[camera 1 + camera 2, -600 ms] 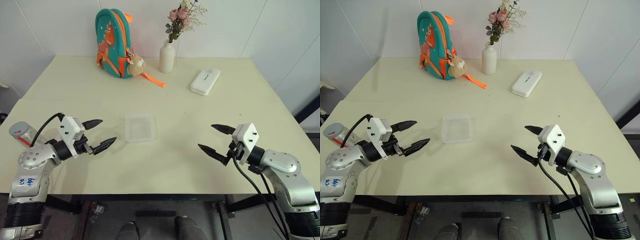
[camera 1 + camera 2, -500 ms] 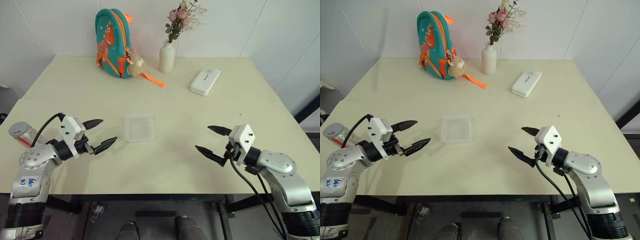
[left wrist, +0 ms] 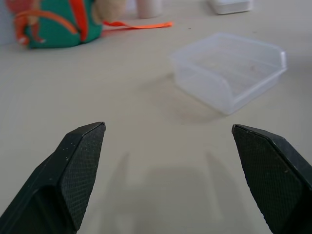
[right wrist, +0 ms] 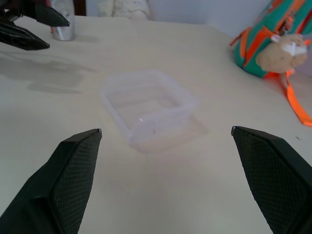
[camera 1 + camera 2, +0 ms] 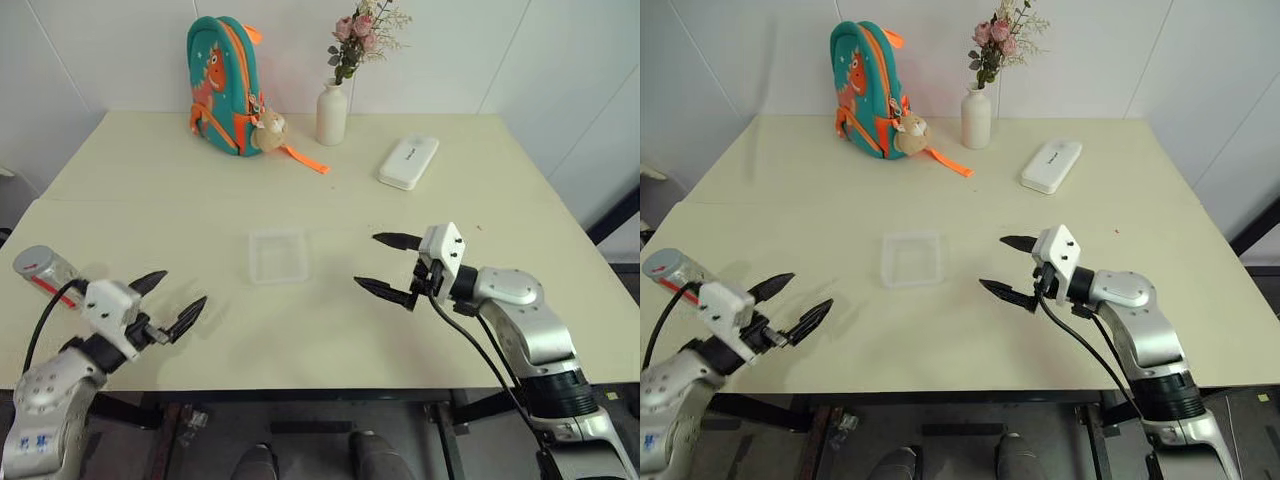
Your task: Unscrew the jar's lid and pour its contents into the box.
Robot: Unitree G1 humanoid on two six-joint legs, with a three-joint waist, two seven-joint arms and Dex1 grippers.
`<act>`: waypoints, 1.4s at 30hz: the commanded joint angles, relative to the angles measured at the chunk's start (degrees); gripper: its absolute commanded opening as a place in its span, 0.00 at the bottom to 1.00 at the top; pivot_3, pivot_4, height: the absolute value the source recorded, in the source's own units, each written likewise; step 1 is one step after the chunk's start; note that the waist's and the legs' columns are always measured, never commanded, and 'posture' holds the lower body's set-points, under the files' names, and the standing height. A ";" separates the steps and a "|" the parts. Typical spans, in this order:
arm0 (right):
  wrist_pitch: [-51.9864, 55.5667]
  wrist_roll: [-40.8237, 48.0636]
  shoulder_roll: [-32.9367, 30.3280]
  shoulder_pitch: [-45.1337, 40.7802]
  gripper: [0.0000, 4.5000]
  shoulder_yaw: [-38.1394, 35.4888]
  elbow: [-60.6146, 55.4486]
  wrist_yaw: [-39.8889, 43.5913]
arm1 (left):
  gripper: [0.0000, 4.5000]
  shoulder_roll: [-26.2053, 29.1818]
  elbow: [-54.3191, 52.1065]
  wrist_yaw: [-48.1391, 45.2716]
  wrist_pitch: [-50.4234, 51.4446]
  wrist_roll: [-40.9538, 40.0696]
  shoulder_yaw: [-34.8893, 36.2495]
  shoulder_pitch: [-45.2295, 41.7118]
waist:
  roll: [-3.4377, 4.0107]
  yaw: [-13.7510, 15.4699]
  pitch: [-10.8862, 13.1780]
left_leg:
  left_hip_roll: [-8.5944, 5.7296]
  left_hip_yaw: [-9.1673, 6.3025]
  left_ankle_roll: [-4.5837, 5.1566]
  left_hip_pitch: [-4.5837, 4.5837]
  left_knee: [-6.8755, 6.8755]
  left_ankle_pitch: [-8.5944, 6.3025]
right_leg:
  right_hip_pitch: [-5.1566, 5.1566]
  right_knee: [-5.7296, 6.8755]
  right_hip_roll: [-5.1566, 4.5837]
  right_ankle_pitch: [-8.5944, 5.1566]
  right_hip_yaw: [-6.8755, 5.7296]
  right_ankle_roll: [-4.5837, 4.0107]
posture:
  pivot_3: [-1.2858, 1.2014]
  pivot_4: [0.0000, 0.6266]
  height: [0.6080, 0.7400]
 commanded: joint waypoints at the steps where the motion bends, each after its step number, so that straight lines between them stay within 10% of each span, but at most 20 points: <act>1: -0.97 1.46 2.00 -2.30 1.00 1.05 -0.49 1.64 | 0.99 -3.52 -5.20 6.62 -1.77 1.21 4.75 3.45 | 0.00 0.19 0.00 | 0.01 -0.01 0.00 0.00 0.01 0.00 | 0.00 0.00 0.02 -0.01 -0.01 -0.02 | 0.52 0.24 1.00; 7: -2.99 2.74 4.09 -5.60 1.00 1.73 1.18 5.88 | 0.99 -12.84 -5.68 21.99 -0.58 0.53 11.66 2.58 | -0.06 0.27 -0.03 | -0.02 -0.01 0.00 0.01 0.13 0.01 | 0.11 -0.09 -0.01 0.01 -0.01 -0.03 | 0.52 0.24 1.00; 14: -2.60 2.81 5.63 -6.38 1.00 2.88 1.73 7.83 | 0.99 -11.58 -0.95 30.72 -0.01 1.83 14.96 -3.49 | -0.06 0.21 -0.03 | -0.02 -0.03 -0.01 0.00 0.11 0.02 | 0.08 -0.09 0.02 0.01 -0.03 -0.03 | 0.52 0.24 1.00; 42: -1.83 1.59 7.27 -2.92 1.00 2.34 -4.40 -1.07 | 0.99 3.01 31.22 21.72 -8.66 2.76 12.17 -21.00 | -0.07 0.08 -0.03 | 0.00 -0.03 -0.08 -0.02 0.00 -0.02 | 0.00 -0.09 0.03 0.01 -0.06 -0.02 | 0.52 0.24 1.00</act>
